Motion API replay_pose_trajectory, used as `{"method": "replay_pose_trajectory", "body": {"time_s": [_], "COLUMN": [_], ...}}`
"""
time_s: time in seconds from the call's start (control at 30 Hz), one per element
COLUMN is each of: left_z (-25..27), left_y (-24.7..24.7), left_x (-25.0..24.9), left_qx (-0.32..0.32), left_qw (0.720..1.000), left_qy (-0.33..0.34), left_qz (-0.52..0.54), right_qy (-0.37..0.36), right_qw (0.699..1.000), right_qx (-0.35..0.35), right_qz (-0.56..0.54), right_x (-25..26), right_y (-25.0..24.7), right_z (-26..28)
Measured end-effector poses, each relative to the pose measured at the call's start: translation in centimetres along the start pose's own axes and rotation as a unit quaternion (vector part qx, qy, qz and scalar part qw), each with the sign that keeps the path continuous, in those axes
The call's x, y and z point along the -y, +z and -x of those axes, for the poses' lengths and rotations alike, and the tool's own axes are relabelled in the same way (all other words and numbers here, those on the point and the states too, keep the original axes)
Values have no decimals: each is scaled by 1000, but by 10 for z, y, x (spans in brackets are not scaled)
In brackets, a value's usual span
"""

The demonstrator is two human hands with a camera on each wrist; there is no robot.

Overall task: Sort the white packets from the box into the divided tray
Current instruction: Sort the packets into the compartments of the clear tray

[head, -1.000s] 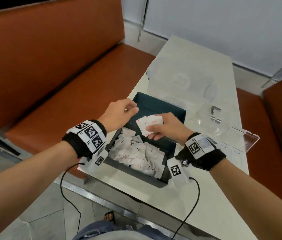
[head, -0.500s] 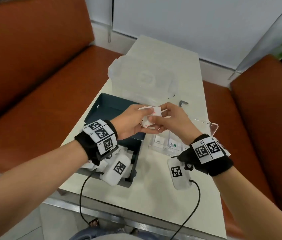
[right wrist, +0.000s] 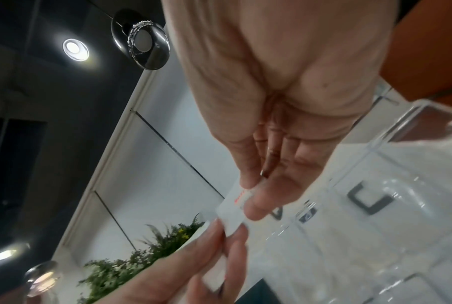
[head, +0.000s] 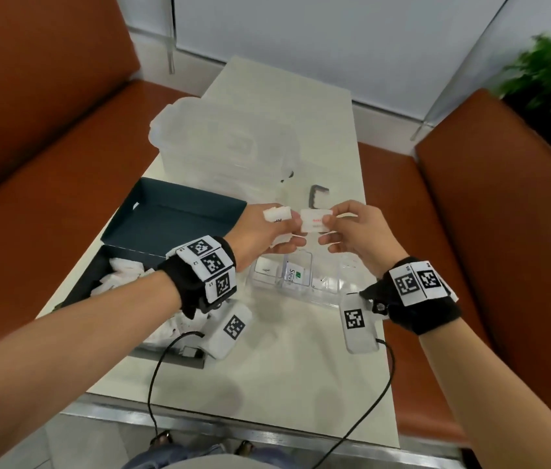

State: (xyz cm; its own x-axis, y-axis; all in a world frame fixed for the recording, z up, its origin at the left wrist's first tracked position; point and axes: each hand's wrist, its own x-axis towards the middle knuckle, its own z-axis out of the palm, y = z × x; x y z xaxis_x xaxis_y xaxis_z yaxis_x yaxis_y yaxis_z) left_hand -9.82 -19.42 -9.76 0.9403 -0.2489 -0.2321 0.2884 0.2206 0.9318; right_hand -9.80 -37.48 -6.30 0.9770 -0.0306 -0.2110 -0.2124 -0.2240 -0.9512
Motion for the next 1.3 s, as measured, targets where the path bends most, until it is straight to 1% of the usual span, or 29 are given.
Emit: {"method": "replay_pose_trajectory", "body": {"time_s": [0.07,0.1,0.17,0.2,0.27,0.33,0.43,0.5,0.57,0.77,0.87,0.9,1.03,1.1,1.17,1.3], "left_z": [-3,-3,-4,-5,-6,-7,-7,-7,-6,-3,-2,-1,-1,0,0,1], "left_y": [1,2,2,2,4,5,6,7,9,13,15,15,14,14,14,20], "left_x": [4,6,9,11,13,15,18,21,23,26,23,23,22,22,22,18], "left_qx": [-3,-5,-9,-9,-8,-7,-8,-7,-6,1,3,4,6,12,21,17], "left_qw": [1000,1000,1000,1000,1000,1000,999,999,999,999,999,999,999,998,997,986], "left_qy": [-9,-13,-20,-23,-26,-28,-28,-29,-32,-36,-37,-37,-47,-58,-74,-137], "left_qz": [-2,-2,-4,-5,-7,-10,-16,-15,-15,-18,-15,-14,-2,11,30,92], "right_qy": [-20,-27,-29,-28,-19,3,64,87,94,105,106,102,72,56,52,81], "right_qw": [999,997,986,976,945,906,852,824,812,796,791,784,734,718,718,743], "right_qx": [-40,-58,-78,-78,-70,-65,-30,-8,3,43,42,42,57,54,51,69], "right_qz": [21,51,144,201,318,419,519,560,576,595,602,611,673,692,692,660], "right_x": [-8,-13,-26,-33,-45,-56,-67,-76,-84,-98,-103,-104,-110,-112,-112,-104], "right_y": [-19,-27,-40,-43,-47,-51,-54,-51,-46,-36,-38,-39,-38,-34,-31,-35], "right_z": [-7,-11,-19,-23,-29,-35,-36,-33,-32,-32,-35,-35,-32,-30,-30,-30]}}
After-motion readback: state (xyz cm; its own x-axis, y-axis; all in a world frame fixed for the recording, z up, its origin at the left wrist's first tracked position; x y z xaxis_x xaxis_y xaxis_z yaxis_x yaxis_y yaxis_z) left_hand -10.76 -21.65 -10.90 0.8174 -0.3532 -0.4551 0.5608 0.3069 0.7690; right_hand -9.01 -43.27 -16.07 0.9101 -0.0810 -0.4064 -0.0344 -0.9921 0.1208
